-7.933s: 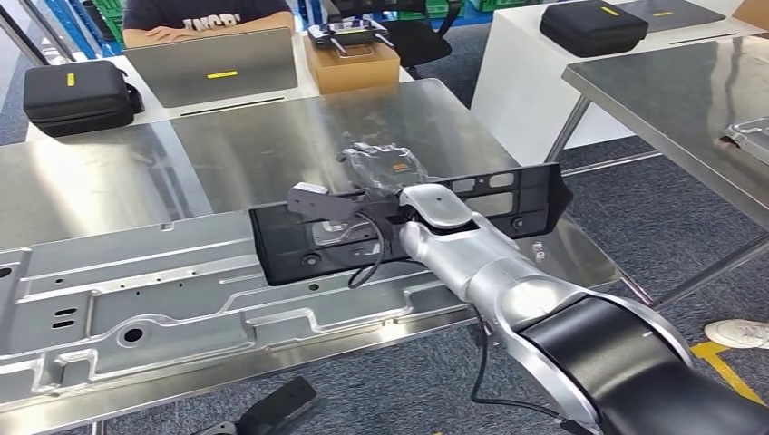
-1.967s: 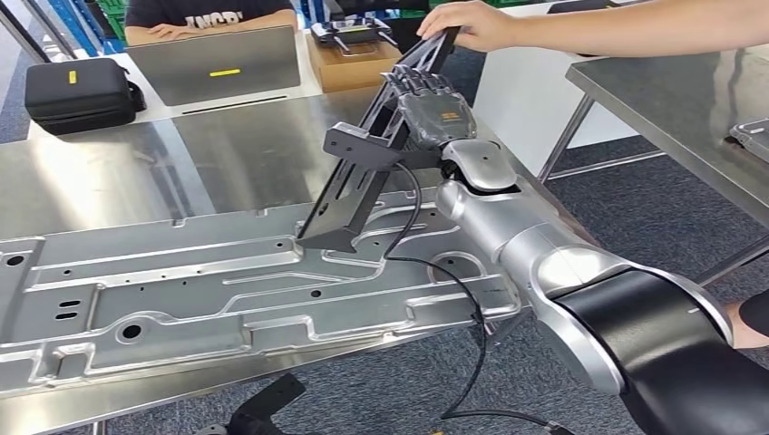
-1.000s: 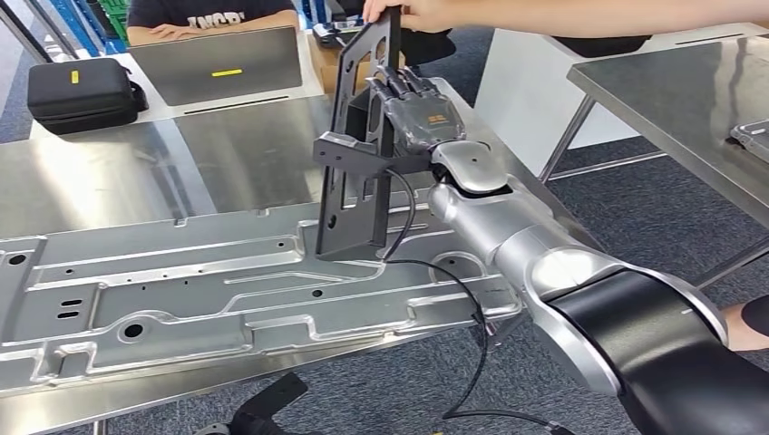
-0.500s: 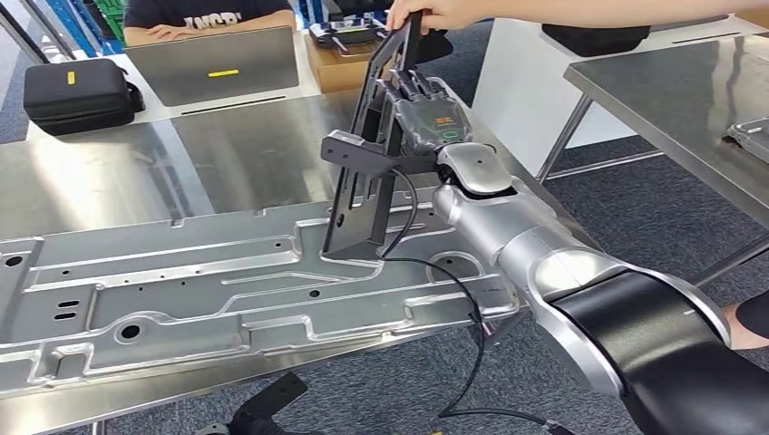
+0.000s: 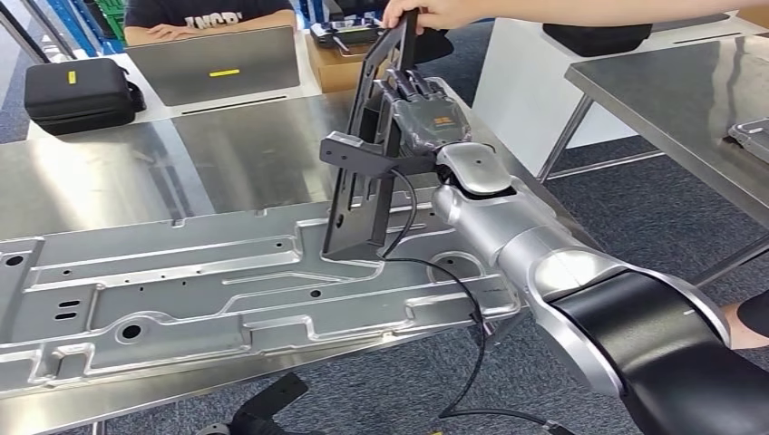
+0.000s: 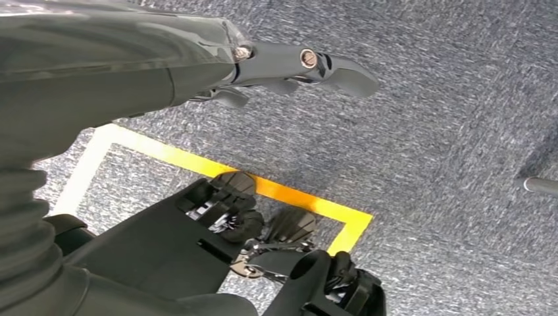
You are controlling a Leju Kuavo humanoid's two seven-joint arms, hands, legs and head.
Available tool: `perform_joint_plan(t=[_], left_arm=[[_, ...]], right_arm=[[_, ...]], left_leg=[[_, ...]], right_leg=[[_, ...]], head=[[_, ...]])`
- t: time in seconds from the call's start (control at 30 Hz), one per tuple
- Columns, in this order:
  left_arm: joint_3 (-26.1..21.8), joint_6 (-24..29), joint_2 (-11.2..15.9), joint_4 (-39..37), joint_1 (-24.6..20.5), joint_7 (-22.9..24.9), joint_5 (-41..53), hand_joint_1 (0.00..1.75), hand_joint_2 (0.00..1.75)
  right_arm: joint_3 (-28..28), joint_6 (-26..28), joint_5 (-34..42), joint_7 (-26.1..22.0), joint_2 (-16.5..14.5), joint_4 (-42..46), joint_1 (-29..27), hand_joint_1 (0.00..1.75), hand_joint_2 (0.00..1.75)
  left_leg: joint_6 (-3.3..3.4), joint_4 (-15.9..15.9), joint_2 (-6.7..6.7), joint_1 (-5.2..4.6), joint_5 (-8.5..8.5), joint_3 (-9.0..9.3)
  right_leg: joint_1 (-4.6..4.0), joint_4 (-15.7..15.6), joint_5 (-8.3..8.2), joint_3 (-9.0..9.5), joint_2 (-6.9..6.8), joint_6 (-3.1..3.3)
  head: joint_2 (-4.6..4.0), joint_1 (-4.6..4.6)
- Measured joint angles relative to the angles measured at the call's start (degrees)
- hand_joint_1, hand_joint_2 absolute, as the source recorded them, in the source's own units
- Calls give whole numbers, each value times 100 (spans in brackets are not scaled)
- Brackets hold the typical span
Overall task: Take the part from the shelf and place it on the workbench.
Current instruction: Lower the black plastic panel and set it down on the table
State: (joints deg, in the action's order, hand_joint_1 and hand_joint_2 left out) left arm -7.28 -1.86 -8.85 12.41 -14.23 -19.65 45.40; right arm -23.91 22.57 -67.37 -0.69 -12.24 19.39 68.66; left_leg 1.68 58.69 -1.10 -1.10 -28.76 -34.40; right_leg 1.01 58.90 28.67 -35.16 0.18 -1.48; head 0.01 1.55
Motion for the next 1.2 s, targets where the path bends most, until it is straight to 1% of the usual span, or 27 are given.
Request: perform_joint_plan(t=[0.37,0.77,0.9,1.2], left_arm=[[0,0,0,0,1,-13,2,0,175],[-2,-2,0,-1,0,-13,6,0,175],[-4,-2,0,0,0,-14,8,0,175],[-16,-1,0,0,1,-27,11,0,175]], right_arm=[[-55,106,-209,18,5,0,-5,0,0],[-57,92,-154,51,21,0,-12,0,0],[-64,81,-249,115,27,0,-10,0,175],[-87,103,-254,78,39,0,-10,0,175]], left_leg=[[0,0,0,0,0,1],[0,0,0,0,0,1],[0,0,0,0,0,1],[0,0,1,-1,0,2]], right_leg=[[0,0,-1,0,1,0],[0,0,-1,1,0,0],[0,0,0,1,0,0],[0,0,-1,1,1,0]], head=[[0,0],[0,0],[0,0],[0,0]])
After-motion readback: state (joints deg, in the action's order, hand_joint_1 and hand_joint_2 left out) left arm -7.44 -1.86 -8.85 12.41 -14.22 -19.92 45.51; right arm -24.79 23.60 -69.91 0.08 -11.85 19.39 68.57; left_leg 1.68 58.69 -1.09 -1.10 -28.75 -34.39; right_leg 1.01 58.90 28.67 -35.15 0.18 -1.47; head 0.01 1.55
